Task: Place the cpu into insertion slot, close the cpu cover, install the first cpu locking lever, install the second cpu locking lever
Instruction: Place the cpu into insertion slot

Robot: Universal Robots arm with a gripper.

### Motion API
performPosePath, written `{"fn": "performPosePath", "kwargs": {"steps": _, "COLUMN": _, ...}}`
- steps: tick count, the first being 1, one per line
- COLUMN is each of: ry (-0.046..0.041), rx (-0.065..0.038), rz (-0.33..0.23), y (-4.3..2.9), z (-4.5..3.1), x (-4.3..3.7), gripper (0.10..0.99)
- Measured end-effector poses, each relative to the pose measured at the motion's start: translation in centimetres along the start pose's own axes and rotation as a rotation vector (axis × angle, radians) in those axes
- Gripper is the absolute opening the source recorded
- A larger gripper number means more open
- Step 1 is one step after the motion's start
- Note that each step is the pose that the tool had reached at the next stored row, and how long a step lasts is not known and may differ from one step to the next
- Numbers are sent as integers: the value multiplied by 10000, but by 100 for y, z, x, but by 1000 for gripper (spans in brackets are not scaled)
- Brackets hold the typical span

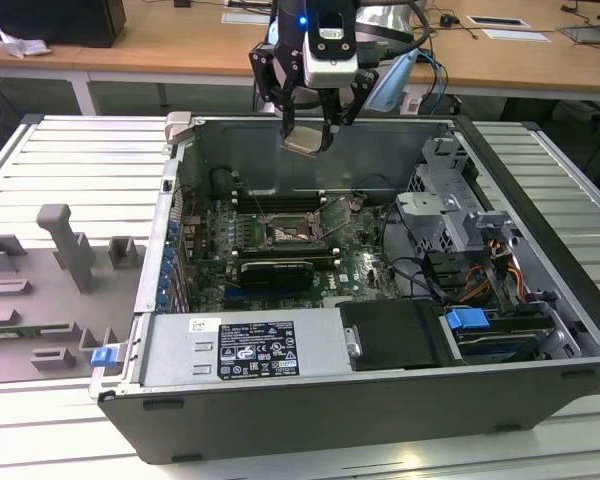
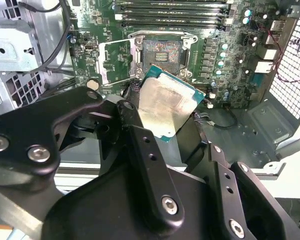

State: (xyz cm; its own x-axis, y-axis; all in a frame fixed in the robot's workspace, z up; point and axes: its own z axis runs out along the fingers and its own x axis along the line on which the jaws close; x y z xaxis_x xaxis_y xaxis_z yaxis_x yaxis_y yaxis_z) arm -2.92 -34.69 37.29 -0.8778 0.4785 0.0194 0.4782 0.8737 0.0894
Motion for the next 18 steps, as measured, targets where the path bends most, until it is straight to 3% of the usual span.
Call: {"fn": "performPosePath", "kwargs": {"steps": 18, "ry": -96, "rx": -21, "rz": 1068, "y": -1, "z": 5, "x": 0, "gripper": 537}}
